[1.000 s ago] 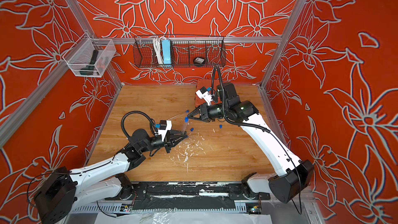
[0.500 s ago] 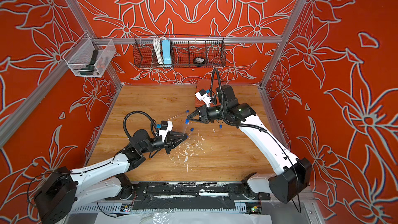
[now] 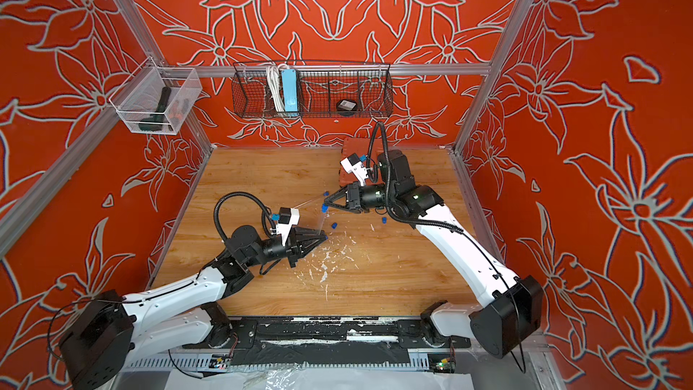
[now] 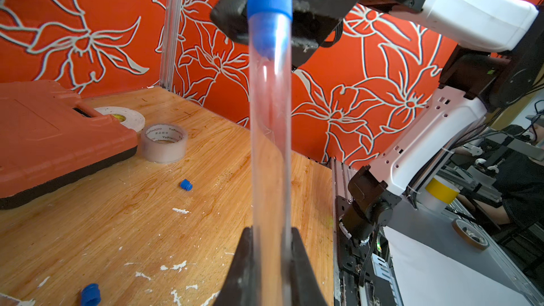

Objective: Insert stoppers into test tubes
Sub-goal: Insert the stopper into the test tube.

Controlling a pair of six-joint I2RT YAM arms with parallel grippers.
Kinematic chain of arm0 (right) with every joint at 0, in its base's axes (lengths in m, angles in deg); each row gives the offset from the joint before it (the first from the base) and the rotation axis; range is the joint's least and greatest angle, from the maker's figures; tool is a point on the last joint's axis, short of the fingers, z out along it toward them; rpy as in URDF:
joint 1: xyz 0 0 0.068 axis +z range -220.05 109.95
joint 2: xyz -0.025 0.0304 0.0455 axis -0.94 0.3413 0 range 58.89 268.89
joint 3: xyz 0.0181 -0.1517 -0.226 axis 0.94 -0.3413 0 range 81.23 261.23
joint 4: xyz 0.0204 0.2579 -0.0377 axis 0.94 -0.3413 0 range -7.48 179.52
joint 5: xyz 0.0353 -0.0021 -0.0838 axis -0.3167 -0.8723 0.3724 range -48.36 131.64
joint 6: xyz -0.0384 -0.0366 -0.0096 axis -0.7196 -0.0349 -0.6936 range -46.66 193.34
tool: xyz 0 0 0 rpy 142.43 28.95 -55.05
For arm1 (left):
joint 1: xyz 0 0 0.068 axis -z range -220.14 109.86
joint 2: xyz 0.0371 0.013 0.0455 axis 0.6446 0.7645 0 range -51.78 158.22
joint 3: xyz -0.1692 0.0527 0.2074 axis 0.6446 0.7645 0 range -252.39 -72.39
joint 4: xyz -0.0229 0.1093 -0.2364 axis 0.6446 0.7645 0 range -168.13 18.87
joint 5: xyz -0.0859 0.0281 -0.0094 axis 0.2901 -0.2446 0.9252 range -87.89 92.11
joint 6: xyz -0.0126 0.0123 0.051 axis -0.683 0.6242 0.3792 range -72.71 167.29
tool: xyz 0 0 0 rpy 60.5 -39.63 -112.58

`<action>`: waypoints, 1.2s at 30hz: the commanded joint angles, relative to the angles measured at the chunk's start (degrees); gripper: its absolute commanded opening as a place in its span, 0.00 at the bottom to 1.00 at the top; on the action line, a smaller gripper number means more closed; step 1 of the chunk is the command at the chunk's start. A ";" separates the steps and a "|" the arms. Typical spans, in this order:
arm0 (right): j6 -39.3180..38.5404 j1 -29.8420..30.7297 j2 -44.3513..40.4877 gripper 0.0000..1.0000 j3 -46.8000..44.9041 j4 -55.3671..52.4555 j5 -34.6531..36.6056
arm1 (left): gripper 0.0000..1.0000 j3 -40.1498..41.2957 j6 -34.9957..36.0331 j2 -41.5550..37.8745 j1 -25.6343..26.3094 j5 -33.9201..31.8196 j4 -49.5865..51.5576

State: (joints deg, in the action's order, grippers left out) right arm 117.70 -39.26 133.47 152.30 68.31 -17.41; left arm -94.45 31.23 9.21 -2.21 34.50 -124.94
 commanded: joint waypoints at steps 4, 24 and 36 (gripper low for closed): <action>1.07 2.30 0.66 0.20 -4.48 -5.17 -0.72 | 0.00 -7.35 -2.25 -1.48 -0.32 -5.31 -16.21; -6.87 -7.28 -2.99 0.59 13.31 -10.36 8.77 | 0.00 -3.23 16.93 2.52 -0.32 -6.46 12.96; -16.85 -8.99 -10.28 0.60 -0.93 -21.86 37.35 | 0.00 -6.17 19.68 -0.02 -1.85 -18.72 28.00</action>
State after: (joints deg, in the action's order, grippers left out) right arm 103.60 -47.94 122.92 153.22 51.00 12.78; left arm -98.03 48.46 10.61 -3.47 20.22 -102.40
